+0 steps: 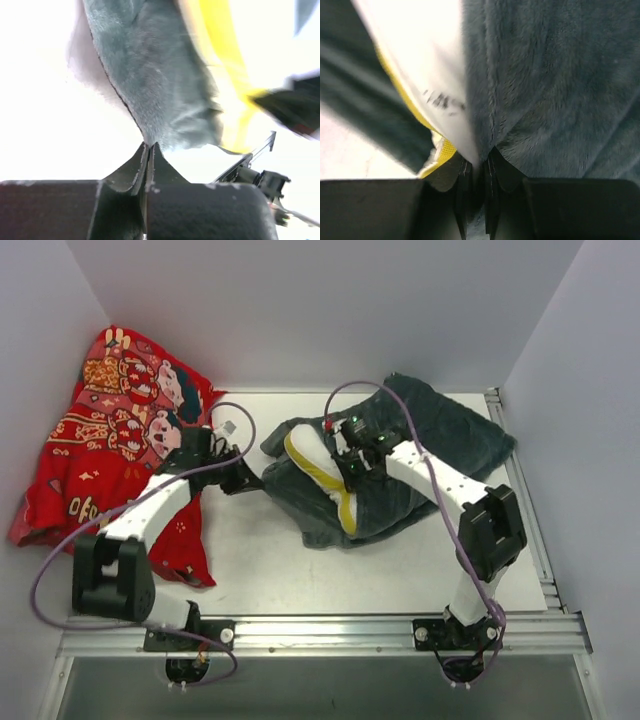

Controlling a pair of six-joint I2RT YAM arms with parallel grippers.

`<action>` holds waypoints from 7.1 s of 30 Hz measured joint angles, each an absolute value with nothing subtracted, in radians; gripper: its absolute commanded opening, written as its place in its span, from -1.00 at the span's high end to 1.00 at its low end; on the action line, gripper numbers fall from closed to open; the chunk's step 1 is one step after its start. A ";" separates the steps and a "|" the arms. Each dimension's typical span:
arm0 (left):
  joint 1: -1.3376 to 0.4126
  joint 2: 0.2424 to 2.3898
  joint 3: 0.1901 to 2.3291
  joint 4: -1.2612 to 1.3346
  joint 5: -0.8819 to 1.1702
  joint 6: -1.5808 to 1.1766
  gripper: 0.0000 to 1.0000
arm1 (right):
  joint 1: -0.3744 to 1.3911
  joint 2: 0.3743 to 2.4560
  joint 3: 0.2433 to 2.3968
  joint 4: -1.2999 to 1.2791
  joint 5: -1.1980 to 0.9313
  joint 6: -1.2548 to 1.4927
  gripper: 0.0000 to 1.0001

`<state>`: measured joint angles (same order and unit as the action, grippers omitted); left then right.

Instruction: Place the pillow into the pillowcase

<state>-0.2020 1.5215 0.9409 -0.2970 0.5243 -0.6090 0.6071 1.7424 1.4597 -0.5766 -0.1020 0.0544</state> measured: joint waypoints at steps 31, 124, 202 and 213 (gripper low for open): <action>-0.090 1.581 0.915 -0.273 0.425 -0.548 -0.43 | 0.849 2.186 1.905 -0.617 0.056 0.006 -1.00; -0.113 1.391 1.024 -0.112 0.645 -0.521 0.17 | 0.462 2.059 1.507 0.566 -1.011 1.327 1.00; -0.173 1.716 0.929 -0.125 0.562 -0.257 0.26 | 0.484 2.231 1.293 0.727 -1.036 1.310 1.00; -0.265 1.675 0.955 -0.125 0.367 -0.199 -0.04 | 0.486 2.239 1.283 0.788 -1.036 1.360 1.00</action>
